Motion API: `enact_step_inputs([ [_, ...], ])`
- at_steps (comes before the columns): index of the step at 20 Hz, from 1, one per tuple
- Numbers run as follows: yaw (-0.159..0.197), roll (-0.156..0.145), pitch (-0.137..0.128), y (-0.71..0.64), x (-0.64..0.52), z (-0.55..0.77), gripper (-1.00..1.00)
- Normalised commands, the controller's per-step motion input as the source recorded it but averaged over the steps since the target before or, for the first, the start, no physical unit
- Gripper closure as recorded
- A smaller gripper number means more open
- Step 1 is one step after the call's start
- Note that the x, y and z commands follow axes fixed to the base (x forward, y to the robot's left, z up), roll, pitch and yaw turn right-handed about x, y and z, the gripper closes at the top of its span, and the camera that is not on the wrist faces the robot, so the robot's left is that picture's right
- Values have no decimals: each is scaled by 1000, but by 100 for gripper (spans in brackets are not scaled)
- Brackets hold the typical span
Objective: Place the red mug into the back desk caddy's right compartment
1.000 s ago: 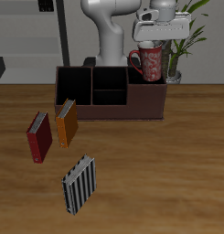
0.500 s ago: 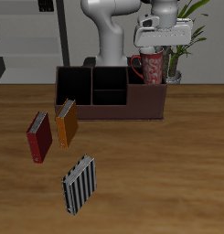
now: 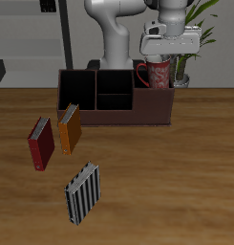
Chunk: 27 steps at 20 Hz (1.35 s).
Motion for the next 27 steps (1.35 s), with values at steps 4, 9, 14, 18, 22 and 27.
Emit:
enact_step_inputs([
  [4, -45, -29, 57, -60, 170, -183, 100],
  [9, -54, -16, 63, -108, 167, -178, -100],
  [14, -37, 4, 42, -18, 102, -74, -100],
  [18, -15, -3, 8, -21, 88, 19, -100],
  [22, -22, -5, -5, -40, 20, 91, -100],
  [27, 5, 26, -40, 20, -47, 161, -100],
])
